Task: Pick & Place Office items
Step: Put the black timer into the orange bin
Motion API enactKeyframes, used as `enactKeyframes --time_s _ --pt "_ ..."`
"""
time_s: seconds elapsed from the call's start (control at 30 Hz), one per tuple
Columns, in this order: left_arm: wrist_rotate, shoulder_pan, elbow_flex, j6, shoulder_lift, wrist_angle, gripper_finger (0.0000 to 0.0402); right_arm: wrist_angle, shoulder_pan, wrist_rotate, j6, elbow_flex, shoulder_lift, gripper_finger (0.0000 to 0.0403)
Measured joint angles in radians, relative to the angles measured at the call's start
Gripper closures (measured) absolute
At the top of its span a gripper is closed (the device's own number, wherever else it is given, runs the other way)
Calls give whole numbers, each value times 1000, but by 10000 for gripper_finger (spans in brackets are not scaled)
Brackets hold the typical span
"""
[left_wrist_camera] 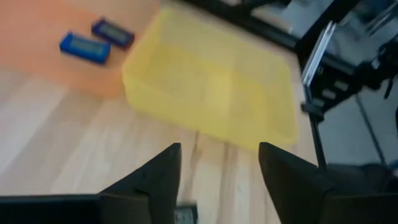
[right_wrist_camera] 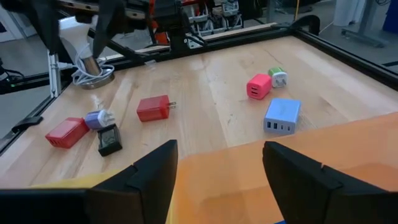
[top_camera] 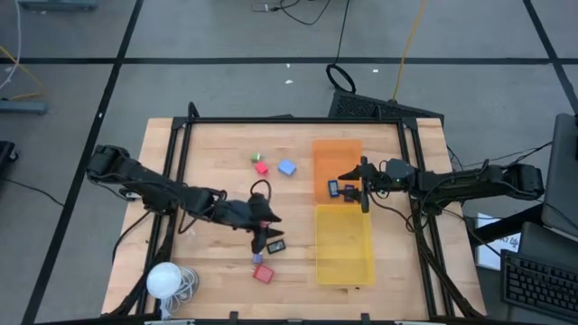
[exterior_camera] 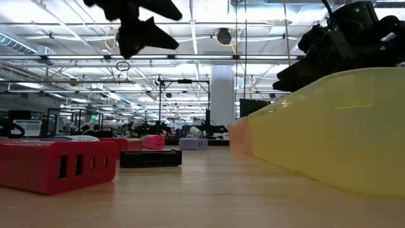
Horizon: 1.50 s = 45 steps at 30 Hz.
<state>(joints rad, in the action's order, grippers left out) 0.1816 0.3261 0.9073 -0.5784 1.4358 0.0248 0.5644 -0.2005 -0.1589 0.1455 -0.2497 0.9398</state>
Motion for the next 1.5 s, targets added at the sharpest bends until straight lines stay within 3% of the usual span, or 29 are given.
enactKeyframes --time_s 0.17,0.37,0.93,1.5 --pt "31 51 155 25 67 170 140 23 0 0 0 0 0 181" --pt "80 83 266 102 211 354 142 31 0 -3 11 0 0 181" --pt "-26 85 268 -82 485 413 174 38 0 -3 0 0 0 181" --pt "80 88 273 -78 514 589 231 37 0 -3 0 0 0 181"
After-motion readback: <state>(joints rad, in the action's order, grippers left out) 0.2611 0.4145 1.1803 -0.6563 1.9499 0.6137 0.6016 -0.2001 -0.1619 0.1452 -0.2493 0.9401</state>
